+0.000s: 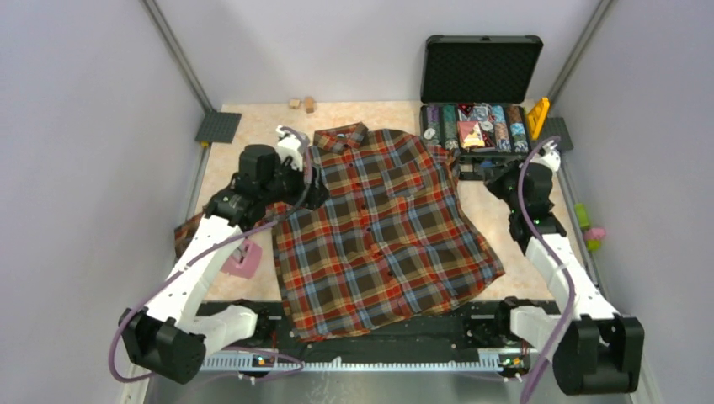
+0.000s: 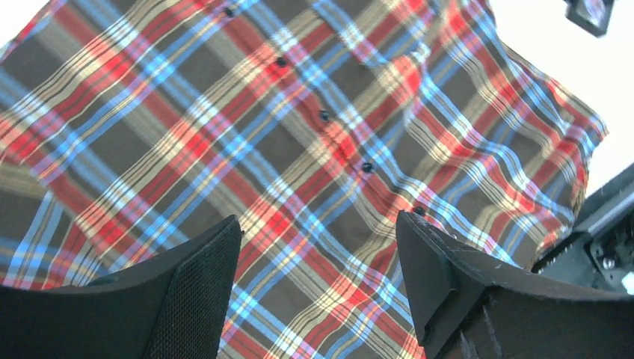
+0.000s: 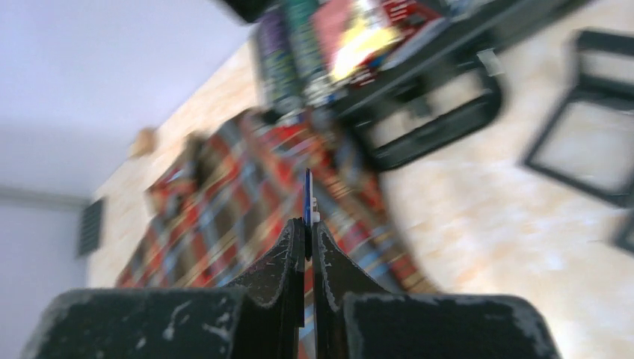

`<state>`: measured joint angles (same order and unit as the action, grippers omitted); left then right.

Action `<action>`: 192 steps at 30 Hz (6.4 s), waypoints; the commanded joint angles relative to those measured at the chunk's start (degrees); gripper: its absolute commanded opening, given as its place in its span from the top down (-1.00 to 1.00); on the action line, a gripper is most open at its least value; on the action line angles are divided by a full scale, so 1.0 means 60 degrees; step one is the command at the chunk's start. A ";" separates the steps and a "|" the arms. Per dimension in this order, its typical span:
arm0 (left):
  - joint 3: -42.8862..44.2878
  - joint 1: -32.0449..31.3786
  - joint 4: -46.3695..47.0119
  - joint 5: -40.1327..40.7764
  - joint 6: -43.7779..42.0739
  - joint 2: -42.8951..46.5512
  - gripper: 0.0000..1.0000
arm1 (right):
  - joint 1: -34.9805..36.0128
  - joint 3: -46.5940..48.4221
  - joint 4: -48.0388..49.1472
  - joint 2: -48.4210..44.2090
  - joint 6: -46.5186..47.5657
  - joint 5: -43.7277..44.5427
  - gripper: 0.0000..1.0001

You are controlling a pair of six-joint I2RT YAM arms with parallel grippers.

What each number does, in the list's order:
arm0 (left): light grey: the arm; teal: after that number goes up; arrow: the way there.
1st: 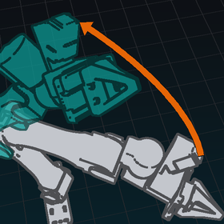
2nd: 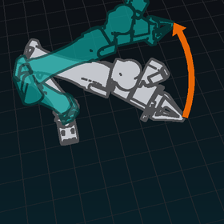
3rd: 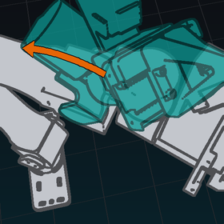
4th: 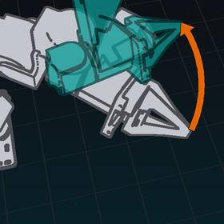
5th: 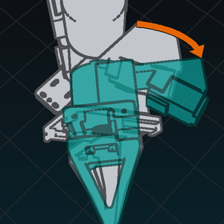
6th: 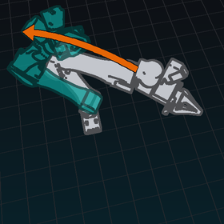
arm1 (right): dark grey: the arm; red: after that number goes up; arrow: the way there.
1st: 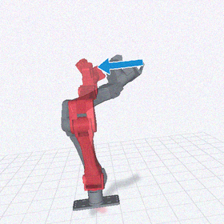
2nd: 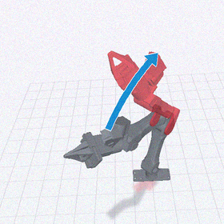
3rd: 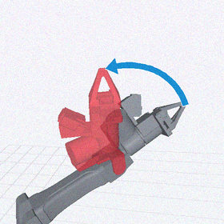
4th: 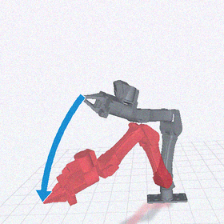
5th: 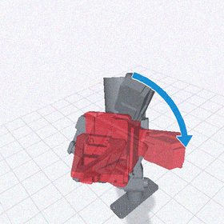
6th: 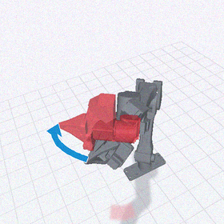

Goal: Pin the brooch onto the clothing

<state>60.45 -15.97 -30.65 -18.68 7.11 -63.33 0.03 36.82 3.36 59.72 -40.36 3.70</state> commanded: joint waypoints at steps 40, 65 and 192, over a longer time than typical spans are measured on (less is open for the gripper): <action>-0.4513 -0.9761 1.1305 0.8321 -0.2553 -0.2086 -0.46 | 0.5388 0.0777 -0.2489 0.0424 -0.4890 -0.3189 1.00; -0.3546 -0.9728 1.0902 0.9650 -0.3323 -0.3429 0.07 | 0.5725 0.1060 -0.2499 0.0612 -0.4771 -0.3565 1.00; -0.1673 -0.3364 0.3844 -0.7600 0.2196 0.0417 -0.64 | 0.6377 0.4094 -0.5750 0.0880 0.4998 -0.8715 1.00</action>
<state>51.09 -36.40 -12.91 -56.36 19.11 -59.94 37.17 56.86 -28.77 63.61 -14.59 -44.93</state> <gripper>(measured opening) 0.823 0.021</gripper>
